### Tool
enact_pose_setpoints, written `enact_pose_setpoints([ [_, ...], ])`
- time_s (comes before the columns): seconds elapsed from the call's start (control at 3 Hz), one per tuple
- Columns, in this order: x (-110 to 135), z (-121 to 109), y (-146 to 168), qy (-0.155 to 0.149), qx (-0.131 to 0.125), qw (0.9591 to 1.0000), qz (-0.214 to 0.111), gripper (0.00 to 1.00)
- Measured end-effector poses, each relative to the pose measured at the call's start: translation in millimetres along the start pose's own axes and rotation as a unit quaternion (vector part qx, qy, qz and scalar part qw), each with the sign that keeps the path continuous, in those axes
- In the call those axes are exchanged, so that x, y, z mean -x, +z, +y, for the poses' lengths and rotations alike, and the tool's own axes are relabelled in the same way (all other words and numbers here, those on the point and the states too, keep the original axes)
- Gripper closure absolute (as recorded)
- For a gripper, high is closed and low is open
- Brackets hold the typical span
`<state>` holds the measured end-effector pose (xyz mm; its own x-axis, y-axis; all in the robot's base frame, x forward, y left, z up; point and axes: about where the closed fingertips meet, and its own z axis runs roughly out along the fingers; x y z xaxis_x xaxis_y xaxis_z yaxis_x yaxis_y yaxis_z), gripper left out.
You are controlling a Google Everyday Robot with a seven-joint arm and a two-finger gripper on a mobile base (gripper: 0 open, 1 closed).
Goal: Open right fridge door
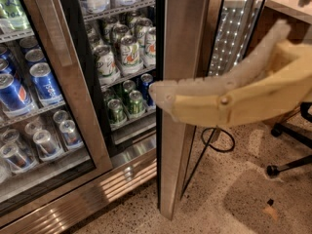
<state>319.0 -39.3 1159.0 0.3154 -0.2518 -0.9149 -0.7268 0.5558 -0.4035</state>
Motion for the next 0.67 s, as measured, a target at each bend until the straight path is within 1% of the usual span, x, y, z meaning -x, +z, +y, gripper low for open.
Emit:
enact_pose_setpoints([
  [0.67,0.0,0.0,0.0,0.000,0.000,1.0000,0.000,0.00],
])
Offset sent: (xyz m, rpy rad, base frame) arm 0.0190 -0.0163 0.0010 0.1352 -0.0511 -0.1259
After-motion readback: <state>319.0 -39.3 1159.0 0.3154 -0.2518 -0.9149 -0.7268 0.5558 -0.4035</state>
